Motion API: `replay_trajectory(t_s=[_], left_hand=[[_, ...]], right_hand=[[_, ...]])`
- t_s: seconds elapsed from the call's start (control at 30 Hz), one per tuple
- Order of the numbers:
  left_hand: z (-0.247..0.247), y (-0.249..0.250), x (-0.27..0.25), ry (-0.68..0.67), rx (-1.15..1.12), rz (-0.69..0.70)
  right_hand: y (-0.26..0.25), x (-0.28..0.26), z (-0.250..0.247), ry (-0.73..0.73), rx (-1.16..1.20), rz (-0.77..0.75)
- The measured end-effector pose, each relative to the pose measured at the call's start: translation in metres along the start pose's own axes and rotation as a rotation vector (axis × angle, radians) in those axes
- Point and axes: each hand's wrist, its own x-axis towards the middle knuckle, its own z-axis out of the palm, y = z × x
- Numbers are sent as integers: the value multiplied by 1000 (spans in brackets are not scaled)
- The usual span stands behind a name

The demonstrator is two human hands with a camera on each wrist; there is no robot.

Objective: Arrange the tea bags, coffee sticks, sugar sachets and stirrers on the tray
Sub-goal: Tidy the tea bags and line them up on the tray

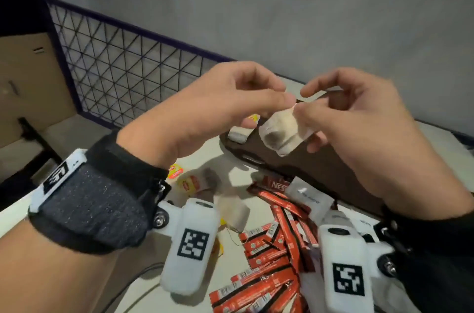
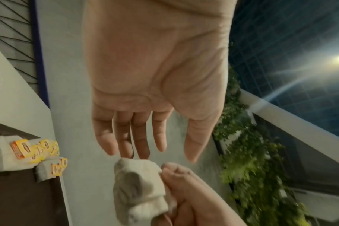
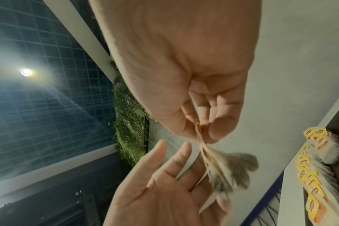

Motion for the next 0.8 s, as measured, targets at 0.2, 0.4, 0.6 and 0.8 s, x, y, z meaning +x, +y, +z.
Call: replay_trajectory(t_s=[0.2, 0.4, 0.6, 0.8], left_hand=[[27, -1, -6, -19, 153, 98], [33, -8, 0, 37, -86, 18], [34, -5, 0, -52, -432, -136], [38, -2, -3, -151, -505, -144]], right_hand=[[-2, 0, -7, 97, 274, 164], [-6, 0, -11, -55, 392, 221], [-3, 0, -19, 8, 78, 7], [0, 0, -21, 14, 27, -75]])
